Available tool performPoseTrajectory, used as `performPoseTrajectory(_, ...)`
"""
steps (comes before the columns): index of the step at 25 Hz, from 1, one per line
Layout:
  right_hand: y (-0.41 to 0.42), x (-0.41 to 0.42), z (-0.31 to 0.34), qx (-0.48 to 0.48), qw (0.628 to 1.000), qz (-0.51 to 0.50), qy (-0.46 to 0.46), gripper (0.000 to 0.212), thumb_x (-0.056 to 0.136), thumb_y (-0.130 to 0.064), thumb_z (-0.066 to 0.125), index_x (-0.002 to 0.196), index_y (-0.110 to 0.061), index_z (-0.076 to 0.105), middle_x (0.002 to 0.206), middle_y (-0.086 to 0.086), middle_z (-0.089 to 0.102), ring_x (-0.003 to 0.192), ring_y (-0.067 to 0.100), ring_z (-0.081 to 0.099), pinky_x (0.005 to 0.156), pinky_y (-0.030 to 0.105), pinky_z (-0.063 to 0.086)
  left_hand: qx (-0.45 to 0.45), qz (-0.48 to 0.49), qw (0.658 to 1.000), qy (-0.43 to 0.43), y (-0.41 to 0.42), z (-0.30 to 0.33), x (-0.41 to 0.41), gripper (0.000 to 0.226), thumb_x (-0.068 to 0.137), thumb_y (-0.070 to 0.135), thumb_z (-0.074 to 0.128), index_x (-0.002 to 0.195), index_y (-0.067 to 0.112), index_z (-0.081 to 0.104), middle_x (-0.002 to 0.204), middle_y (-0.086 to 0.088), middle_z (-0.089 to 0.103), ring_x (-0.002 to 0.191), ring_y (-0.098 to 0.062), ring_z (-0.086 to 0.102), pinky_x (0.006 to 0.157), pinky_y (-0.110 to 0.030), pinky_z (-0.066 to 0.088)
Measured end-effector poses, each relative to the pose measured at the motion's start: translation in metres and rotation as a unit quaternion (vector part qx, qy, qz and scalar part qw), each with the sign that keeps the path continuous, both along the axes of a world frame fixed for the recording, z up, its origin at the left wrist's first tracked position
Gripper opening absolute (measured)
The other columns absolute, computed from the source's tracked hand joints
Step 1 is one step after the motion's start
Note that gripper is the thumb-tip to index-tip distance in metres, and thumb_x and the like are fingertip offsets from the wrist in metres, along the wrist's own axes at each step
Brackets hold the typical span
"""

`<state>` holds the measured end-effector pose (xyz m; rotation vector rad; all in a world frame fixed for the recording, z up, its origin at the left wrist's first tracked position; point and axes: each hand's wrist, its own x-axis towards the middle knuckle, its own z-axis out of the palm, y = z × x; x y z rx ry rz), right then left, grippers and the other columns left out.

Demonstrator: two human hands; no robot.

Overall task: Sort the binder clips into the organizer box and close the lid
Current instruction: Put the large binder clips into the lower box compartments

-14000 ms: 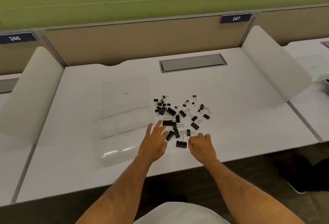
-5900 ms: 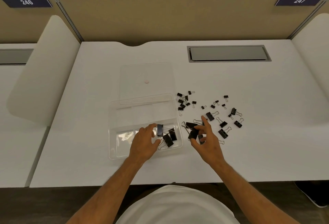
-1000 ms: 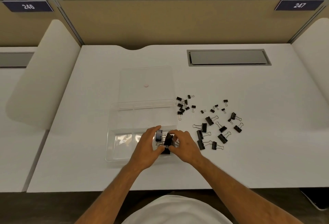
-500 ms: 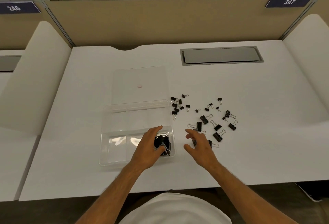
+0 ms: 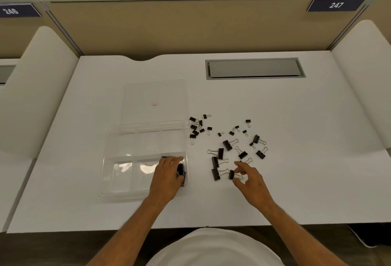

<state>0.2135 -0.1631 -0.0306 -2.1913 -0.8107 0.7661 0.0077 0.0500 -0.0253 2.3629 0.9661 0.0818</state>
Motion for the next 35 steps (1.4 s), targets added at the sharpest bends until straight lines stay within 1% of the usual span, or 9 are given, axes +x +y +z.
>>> performPoseTrajectory(4, -0.013, 0.02, 0.002, -0.009, 0.999, 0.042, -0.002, 0.048, 0.091, -0.018, 0.068, 0.136, -0.028, 0.051, 0.113, -0.012, 0.059, 0.109, 0.006, 0.051, 0.095, 0.027, 0.044, -0.016, 0.007, 0.999, -0.032, -0.031, 0.014, 0.027, 0.054, 0.089, 0.02, 0.068, 0.14, 0.022, 0.049, 0.137, 0.003, 0.051, 0.128, -0.016, 0.041, 0.111, -0.03, 0.032)
performPoseTrajectory(8, -0.027, 0.038, -0.001, -0.014, 0.997, 0.069, -0.018, 0.044, 0.09, -0.019, 0.068, 0.132, -0.025, 0.056, 0.109, -0.015, 0.06, 0.104, 0.005, 0.051, 0.093, 0.031, 0.049, -0.032, -0.018, 0.999, -0.033, -0.065, 0.013, 0.057, 0.055, 0.092, 0.025, 0.064, 0.144, 0.024, 0.043, 0.139, 0.008, 0.045, 0.129, -0.009, 0.037, 0.102, -0.02, 0.032)
performPoseTrajectory(12, -0.051, 0.052, -0.002, -0.023, 0.998, 0.061, -0.008, 0.044, 0.09, -0.021, 0.068, 0.132, -0.03, 0.055, 0.107, -0.019, 0.061, 0.104, 0.004, 0.054, 0.092, 0.031, 0.05, -0.07, -0.011, 0.997, -0.008, -0.075, -0.003, 0.083, 0.056, 0.093, 0.027, 0.063, 0.144, 0.022, 0.041, 0.139, 0.007, 0.046, 0.126, -0.011, 0.041, 0.1, -0.029, 0.043)
performPoseTrajectory(16, -0.075, 0.068, -0.002, -0.036, 0.998, 0.041, 0.002, 0.046, 0.09, -0.023, 0.069, 0.13, -0.038, 0.052, 0.105, -0.023, 0.061, 0.104, 0.002, 0.056, 0.091, 0.033, 0.052, -0.079, 0.0, 0.997, 0.027, -0.064, -0.019, 0.111, 0.055, 0.092, 0.023, 0.063, 0.143, 0.017, 0.044, 0.141, 0.002, 0.047, 0.126, -0.018, 0.043, 0.102, -0.034, 0.042)
performPoseTrajectory(18, -0.085, 0.072, -0.002, -0.043, 0.998, 0.034, 0.005, 0.045, 0.091, -0.024, 0.068, 0.129, -0.039, 0.051, 0.105, -0.023, 0.062, 0.103, 0.002, 0.056, 0.092, 0.036, 0.052, -0.077, 0.002, 0.996, 0.047, -0.059, -0.025, 0.122, 0.052, 0.09, 0.021, 0.064, 0.139, 0.015, 0.048, 0.136, 0.001, 0.051, 0.121, -0.02, 0.047, 0.097, -0.035, 0.045)
performPoseTrajectory(23, -0.095, 0.079, -0.003, -0.048, 0.998, 0.033, 0.013, 0.042, 0.091, -0.025, 0.068, 0.127, -0.041, 0.052, 0.103, -0.024, 0.063, 0.103, 0.001, 0.057, 0.093, 0.037, 0.052, -0.073, 0.017, 0.996, 0.045, -0.061, -0.038, 0.127, 0.031, 0.087, 0.005, 0.063, 0.117, 0.008, 0.062, 0.111, -0.005, 0.059, 0.096, -0.023, 0.061, 0.081, -0.035, 0.051)
performPoseTrajectory(26, -0.088, 0.08, -0.001, -0.042, 0.998, 0.036, 0.022, 0.04, 0.091, -0.023, 0.067, 0.126, -0.039, 0.054, 0.103, -0.023, 0.064, 0.103, 0.002, 0.057, 0.093, 0.037, 0.052, -0.054, -0.017, 0.996, 0.073, -0.059, -0.034, 0.126, 0.034, 0.091, 0.011, 0.061, 0.124, 0.008, 0.058, 0.111, -0.007, 0.06, 0.095, -0.022, 0.06, 0.081, -0.035, 0.051)
performPoseTrajectory(30, -0.056, 0.081, 0.005, -0.026, 0.997, 0.071, 0.024, 0.038, 0.092, -0.022, 0.067, 0.126, -0.035, 0.057, 0.103, -0.019, 0.064, 0.104, 0.004, 0.056, 0.093, 0.032, 0.05, -0.051, -0.05, 0.991, 0.114, -0.054, -0.031, 0.112, 0.047, 0.094, 0.022, 0.06, 0.139, 0.013, 0.046, 0.115, -0.006, 0.059, 0.099, -0.02, 0.058, 0.082, -0.031, 0.049)
performPoseTrajectory(35, -0.012, 0.081, 0.014, -0.002, 0.994, 0.108, 0.021, 0.036, 0.091, -0.019, 0.067, 0.126, -0.026, 0.061, 0.101, -0.015, 0.066, 0.102, 0.004, 0.056, 0.09, 0.019, 0.042, -0.046, -0.064, 0.989, 0.126, -0.061, -0.037, 0.1, 0.035, 0.091, 0.021, 0.063, 0.125, 0.012, 0.058, 0.117, -0.001, 0.052, 0.103, -0.019, 0.055, 0.083, -0.034, 0.051)
